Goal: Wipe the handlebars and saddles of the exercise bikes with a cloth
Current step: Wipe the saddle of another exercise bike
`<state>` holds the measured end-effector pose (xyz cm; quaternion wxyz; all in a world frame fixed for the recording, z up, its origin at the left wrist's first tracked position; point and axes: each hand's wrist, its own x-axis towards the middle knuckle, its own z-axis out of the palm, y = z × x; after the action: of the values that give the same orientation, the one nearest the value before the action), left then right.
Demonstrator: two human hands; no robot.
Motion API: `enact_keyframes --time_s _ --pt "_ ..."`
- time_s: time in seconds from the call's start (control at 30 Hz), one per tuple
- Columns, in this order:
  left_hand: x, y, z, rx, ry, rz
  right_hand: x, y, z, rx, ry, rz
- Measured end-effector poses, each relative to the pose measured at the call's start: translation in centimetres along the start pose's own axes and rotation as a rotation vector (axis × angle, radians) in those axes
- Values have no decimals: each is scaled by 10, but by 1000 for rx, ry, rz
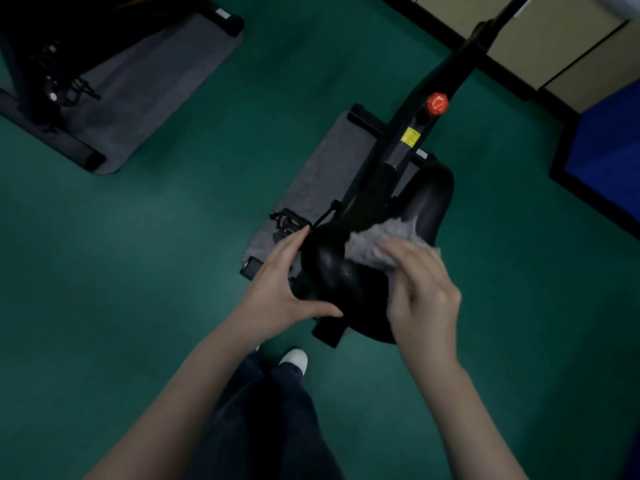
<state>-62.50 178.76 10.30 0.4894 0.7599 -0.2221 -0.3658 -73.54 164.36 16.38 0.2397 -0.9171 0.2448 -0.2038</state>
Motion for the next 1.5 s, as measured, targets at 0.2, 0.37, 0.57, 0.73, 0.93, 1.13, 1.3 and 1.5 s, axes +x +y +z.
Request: enact_keyframes --time_s 0.2,0.37,0.57,0.73,0.93,1.13,1.3,1.5 --pt "0 -3 4 -45 37 19 67 -38 32 7 -353 -82" --pt "0 -9 -1 -58 21 7 43 -23 7 107 -517 -269" --pt "2 -8 -7 -35 -5 15 30 1 4 -27 -156 -153" --pt "2 -7 -7 -43 -16 21 57 -14 22 -95 -145 -3" --pt "5 -9 -5 -87 -10 74 76 -38 34 -109 -501 -141" --pt "6 -15 -2 -118 -4 110 42 -27 15 -55 -395 -127" --pt "5 -14 -3 -117 -1 83 50 -21 18 3 -342 -145" --pt "-4 -16 7 -167 109 19 84 -22 30 51 -459 -148"
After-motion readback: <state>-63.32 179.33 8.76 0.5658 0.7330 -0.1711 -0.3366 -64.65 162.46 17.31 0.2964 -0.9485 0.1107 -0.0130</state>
